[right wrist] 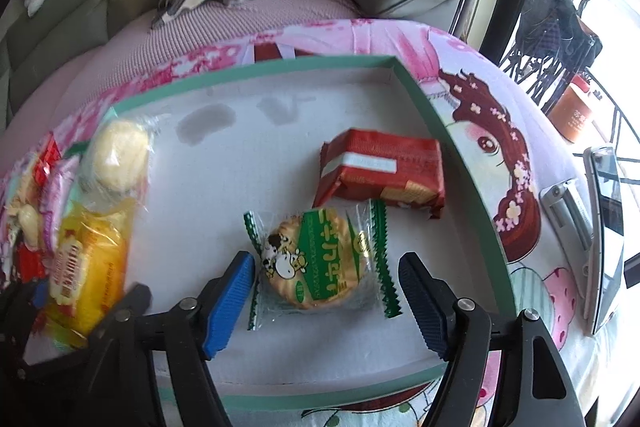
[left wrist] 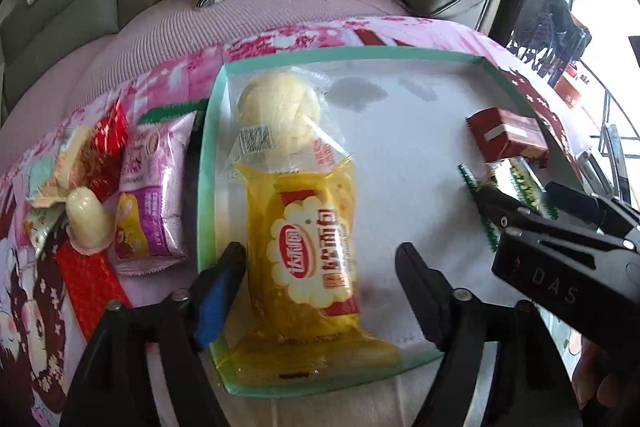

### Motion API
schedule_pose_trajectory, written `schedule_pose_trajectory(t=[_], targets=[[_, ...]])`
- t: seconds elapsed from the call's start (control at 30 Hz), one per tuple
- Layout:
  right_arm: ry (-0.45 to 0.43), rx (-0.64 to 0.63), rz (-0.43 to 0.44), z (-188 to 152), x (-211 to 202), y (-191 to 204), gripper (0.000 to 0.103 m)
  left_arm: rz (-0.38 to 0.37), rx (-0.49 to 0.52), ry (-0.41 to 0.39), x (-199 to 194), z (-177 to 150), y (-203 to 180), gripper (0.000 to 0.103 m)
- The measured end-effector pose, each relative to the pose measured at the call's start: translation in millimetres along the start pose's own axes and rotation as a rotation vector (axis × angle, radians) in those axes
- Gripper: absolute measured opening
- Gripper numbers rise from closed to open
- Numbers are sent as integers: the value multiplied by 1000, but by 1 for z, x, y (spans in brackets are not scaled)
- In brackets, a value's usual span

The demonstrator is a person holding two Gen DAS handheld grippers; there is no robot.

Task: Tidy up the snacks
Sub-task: 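Lower both snacks into the tray and open both grippers, then move both tools back toward the remaining snacks and the red packet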

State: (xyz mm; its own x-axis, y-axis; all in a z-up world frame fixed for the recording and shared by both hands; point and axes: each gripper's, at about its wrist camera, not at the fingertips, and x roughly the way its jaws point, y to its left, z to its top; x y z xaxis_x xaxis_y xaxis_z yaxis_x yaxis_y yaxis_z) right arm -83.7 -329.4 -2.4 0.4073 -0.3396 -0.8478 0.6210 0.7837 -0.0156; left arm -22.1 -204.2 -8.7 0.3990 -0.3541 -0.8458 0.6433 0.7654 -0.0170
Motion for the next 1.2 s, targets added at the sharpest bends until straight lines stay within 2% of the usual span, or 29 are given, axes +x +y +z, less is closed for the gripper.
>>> schedule_pose_trajectory(t=[0.2,0.3,0.5,0.6,0.8,0.83,1.0,1.2], targets=[[-59,19,2,5,-20,-8,78,15,-10,-48,-18,6,5,80],[-81,34,-2,8,-27,-13,78,45,-45,-69,-25,9,14,87],[-79,41,-6,9,-28,-14,78,160,-170,-119,-33,9,44,98],[-75,38,-3,8,-27,-14,78,204,-248,-134,-34,8,65,100],[-88,11,15,6,-25,-7,95,261,-339,-128,-35,4,96,100],[-91,7,18,6,-25,-5,102,265,-345,-126,-36,2,97,100],[-89,-20,27,5,-23,3,103,275,-374,-92,-31,-2,110,100],[-79,-43,28,2,-19,14,103,252,-389,-85,-34,-5,120,100]])
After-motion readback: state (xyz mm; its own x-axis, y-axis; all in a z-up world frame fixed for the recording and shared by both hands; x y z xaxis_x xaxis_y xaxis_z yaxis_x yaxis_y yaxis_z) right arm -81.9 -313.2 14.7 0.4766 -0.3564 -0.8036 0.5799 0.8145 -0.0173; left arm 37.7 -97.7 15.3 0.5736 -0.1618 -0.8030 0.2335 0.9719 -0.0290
